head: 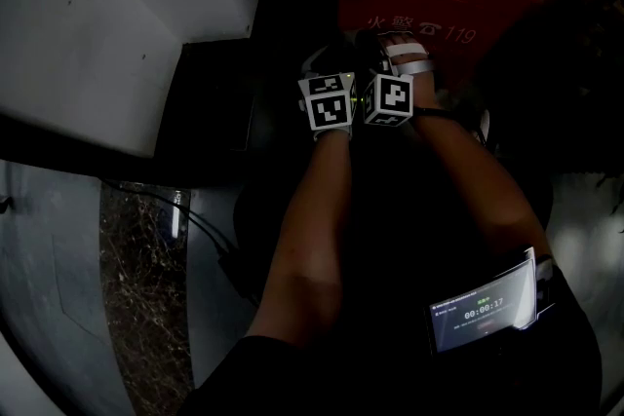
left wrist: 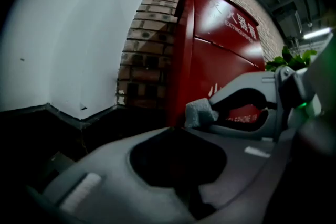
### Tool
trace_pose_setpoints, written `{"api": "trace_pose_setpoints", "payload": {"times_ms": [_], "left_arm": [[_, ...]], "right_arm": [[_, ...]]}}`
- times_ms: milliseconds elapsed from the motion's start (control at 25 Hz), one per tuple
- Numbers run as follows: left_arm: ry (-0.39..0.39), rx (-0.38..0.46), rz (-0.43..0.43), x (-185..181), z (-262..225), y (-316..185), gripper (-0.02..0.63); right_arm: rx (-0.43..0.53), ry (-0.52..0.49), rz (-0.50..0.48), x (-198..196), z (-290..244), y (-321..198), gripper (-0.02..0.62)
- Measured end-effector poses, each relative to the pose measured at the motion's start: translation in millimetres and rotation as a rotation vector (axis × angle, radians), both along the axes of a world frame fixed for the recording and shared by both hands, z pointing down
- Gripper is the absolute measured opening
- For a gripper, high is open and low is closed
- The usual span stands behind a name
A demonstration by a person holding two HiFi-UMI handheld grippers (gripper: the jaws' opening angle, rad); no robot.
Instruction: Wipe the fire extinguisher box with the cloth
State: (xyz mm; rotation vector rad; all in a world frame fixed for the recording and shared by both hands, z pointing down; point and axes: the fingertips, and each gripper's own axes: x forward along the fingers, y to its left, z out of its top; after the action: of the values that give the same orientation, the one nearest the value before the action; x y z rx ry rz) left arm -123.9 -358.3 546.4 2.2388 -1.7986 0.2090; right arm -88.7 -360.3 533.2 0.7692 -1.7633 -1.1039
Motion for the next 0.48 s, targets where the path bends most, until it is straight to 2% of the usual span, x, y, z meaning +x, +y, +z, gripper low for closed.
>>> {"api": "trace_pose_setpoints", "payload": {"times_ms": [240, 480], "left_arm": [[0.093, 0.01, 0.075, 39, -17, 2, 0.002], [0.052, 0.047, 0.172, 87, -36, 6, 0.002]], "right_arm": [[-0.004, -0.006, 0.046, 44, -4, 0, 0.041], [-0.028, -0.011, 0.162, 126, -3, 2, 0.041]]}}
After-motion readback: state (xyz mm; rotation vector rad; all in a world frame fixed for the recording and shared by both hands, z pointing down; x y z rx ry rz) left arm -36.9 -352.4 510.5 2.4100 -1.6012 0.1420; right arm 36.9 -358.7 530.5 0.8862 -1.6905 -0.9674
